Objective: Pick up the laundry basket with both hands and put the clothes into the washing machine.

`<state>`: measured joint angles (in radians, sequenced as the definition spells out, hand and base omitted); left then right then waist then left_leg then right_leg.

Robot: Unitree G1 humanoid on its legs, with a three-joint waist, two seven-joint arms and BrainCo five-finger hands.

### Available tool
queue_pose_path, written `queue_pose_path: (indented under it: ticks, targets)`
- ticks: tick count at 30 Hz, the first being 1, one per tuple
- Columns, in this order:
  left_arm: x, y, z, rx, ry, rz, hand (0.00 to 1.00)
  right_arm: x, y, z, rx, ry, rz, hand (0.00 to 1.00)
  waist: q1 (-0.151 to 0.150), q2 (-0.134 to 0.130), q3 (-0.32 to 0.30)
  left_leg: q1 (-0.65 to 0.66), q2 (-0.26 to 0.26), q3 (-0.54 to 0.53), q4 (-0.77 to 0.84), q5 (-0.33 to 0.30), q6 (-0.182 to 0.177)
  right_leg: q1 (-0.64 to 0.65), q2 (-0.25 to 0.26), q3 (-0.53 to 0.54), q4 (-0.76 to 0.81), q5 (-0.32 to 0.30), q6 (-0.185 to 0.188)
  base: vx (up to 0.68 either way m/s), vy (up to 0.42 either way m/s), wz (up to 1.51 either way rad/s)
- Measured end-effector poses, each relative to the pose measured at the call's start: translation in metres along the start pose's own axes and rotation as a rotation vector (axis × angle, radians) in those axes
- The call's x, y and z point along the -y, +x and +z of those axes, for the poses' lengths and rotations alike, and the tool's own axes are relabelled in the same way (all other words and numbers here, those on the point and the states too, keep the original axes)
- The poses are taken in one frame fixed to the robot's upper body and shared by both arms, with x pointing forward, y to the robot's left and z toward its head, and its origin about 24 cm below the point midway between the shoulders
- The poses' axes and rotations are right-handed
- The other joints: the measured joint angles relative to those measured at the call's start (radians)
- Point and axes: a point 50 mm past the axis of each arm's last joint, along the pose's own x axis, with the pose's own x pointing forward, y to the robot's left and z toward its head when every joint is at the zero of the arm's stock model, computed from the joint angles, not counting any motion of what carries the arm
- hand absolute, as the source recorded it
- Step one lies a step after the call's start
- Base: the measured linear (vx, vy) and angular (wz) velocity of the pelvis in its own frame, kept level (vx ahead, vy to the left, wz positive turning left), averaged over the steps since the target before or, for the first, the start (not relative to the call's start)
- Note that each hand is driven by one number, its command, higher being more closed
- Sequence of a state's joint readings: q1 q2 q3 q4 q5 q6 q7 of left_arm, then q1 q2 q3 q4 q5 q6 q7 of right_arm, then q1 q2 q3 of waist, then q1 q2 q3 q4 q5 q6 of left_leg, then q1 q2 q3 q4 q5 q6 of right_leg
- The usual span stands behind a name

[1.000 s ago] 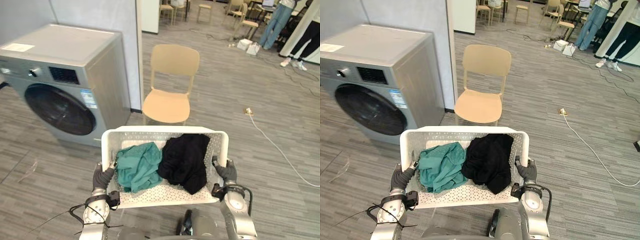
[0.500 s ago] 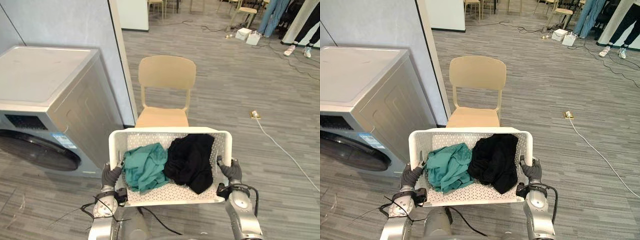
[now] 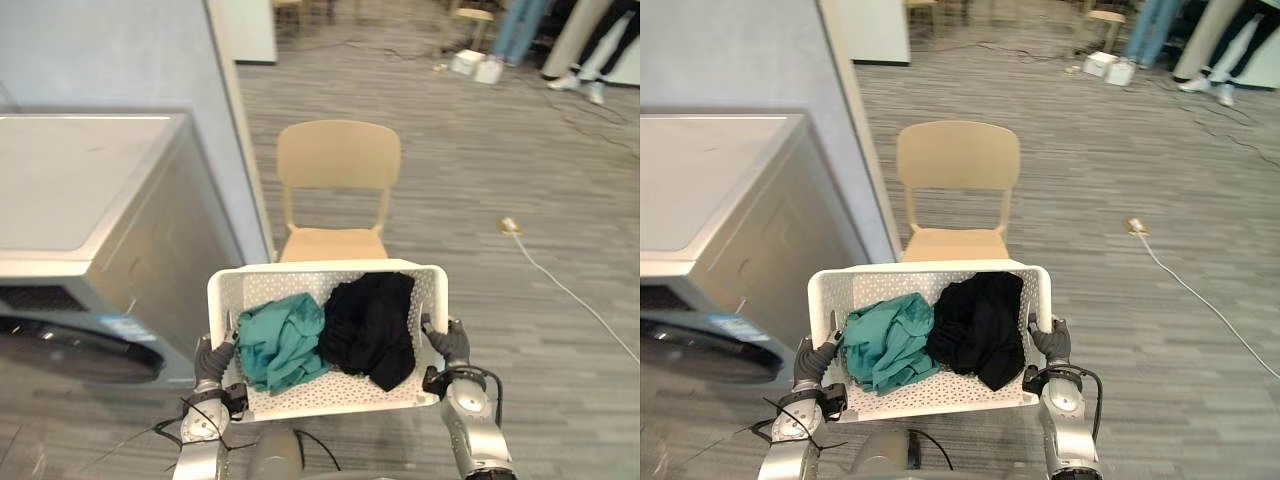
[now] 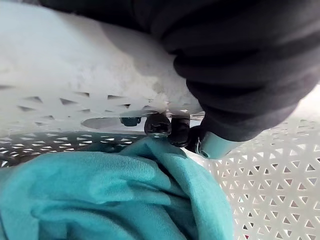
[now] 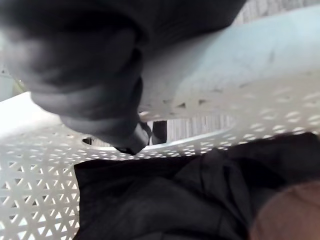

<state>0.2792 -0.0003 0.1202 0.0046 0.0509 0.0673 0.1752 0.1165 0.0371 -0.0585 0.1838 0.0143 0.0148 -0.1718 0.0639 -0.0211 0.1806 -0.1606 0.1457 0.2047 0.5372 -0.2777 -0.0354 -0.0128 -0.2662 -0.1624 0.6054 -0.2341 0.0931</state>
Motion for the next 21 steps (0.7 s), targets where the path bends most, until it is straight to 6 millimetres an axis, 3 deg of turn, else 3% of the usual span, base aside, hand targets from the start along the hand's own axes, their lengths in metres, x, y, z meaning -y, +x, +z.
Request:
queue_pose_path:
  ticks: [2,4,7,8,9,12,14,17,21]
  targets:
    - [-0.002,0.001,0.001,0.003,0.01,0.003,1.0,-0.001,0.0,0.0,0.0,-0.012,0.002,1.0,-0.002,0.002,0.003,0.026,-0.003,0.026,-0.03,0.008,0.028,-0.025,-0.021,-0.024,0.019,0.01,-0.015,0.07,0.093,-0.55]
    - [-0.008,0.003,0.006,0.026,0.012,0.021,1.0,-0.009,0.004,0.007,0.023,-0.012,0.024,1.0,0.0,0.007,0.001,0.037,0.016,0.041,-0.074,0.013,0.037,-0.043,-0.004,-0.09,-0.077,-0.033,-0.013,0.09,0.023,-0.51]
    - [-0.016,0.01,0.018,0.068,-0.005,0.064,1.0,-0.023,0.014,0.028,0.089,-0.023,0.07,1.0,0.003,0.029,0.011,0.043,0.048,0.05,-0.126,0.038,0.02,-0.133,0.057,-0.117,-0.21,-0.005,-0.013,0.05,-0.047,-0.36]
    - [-0.018,0.014,0.024,0.091,-0.005,0.071,1.0,-0.026,0.016,0.031,0.101,-0.028,0.078,1.0,0.003,0.014,0.002,0.063,0.041,0.057,-0.154,0.063,-0.01,-0.134,0.074,-0.116,-0.306,0.076,-0.019,0.12,-0.144,0.24]
    - [-0.02,0.018,0.029,0.11,0.008,0.069,1.0,-0.027,0.016,0.032,0.107,-0.032,0.074,1.0,-0.003,0.009,0.0,0.082,0.023,0.039,-0.165,0.069,-0.023,-0.115,0.073,-0.084,-0.332,0.199,0.0,0.19,-0.211,0.36]
    - [-0.016,0.023,0.033,0.119,-0.021,0.076,1.0,-0.029,0.024,0.048,0.164,-0.064,0.093,1.0,0.003,0.064,-0.023,0.104,0.035,0.012,-0.254,0.114,-0.064,-0.118,0.094,-0.098,-0.34,0.184,-0.02,0.19,-0.166,0.12]
    - [-0.015,0.028,0.041,0.146,-0.037,0.082,1.0,-0.031,0.027,0.056,0.189,-0.065,0.098,1.0,0.005,0.076,-0.029,0.105,0.057,-0.011,-0.279,0.128,-0.083,-0.105,0.128,-0.132,-0.355,0.176,-0.034,0.17,-0.164,0.24]
    - [-0.019,0.031,0.044,0.15,-0.057,0.094,1.0,-0.038,0.029,0.063,0.211,-0.059,0.109,1.0,0.006,0.075,-0.027,0.106,0.114,-0.054,-0.214,0.121,-0.09,-0.039,0.179,-0.173,-0.381,0.165,-0.053,0.16,-0.2,0.22]
    - [-0.02,0.032,0.046,0.154,-0.071,0.099,1.0,-0.041,0.032,0.067,0.222,-0.069,0.116,1.0,0.01,0.076,-0.024,0.026,0.162,-0.117,0.024,0.105,-0.081,0.076,0.219,-0.196,-0.457,0.159,-0.063,0.09,-0.108,0.18]
